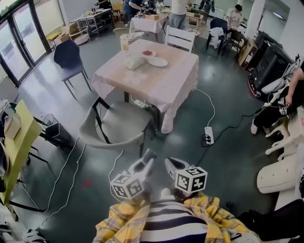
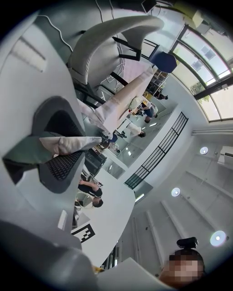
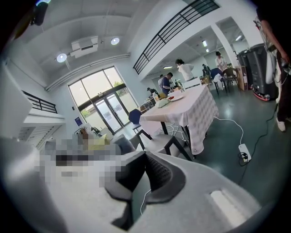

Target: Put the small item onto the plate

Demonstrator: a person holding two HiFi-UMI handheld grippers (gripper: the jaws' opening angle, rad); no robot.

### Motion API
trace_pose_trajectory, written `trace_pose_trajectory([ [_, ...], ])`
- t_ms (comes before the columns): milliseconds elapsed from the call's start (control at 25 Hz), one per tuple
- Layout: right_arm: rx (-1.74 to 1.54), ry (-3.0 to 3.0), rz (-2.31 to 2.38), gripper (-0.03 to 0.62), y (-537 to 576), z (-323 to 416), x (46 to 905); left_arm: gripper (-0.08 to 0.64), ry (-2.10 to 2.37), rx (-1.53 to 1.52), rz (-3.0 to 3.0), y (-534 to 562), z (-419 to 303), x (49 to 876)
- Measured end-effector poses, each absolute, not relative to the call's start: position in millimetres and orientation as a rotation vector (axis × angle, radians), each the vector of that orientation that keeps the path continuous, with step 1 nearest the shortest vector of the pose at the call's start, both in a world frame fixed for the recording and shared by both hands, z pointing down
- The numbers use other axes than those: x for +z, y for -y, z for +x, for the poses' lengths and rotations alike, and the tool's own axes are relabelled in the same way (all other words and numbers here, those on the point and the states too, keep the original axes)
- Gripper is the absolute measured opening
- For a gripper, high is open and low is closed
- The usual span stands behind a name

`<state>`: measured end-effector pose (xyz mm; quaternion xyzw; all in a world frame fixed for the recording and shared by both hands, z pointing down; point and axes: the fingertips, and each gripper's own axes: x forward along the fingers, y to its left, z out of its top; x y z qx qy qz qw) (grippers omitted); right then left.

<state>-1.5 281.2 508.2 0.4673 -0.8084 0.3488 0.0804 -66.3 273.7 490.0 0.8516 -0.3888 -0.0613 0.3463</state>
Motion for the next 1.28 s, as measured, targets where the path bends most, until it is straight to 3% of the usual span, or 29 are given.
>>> trace_pose_trajectory([
  [480, 1.071, 2.429, 1.373, 0.002, -242.6, 38.4, 517.2, 0.087, 0.99, -0.104, 2.218, -239.8, -11.5, 499.9],
  [1280, 1.13, 2.29, 1.421, 0.002, -101.6, 51.5, 537.2, 0.087, 0.911, -0.118, 2.166, -74.3, -7.4, 512.0],
])
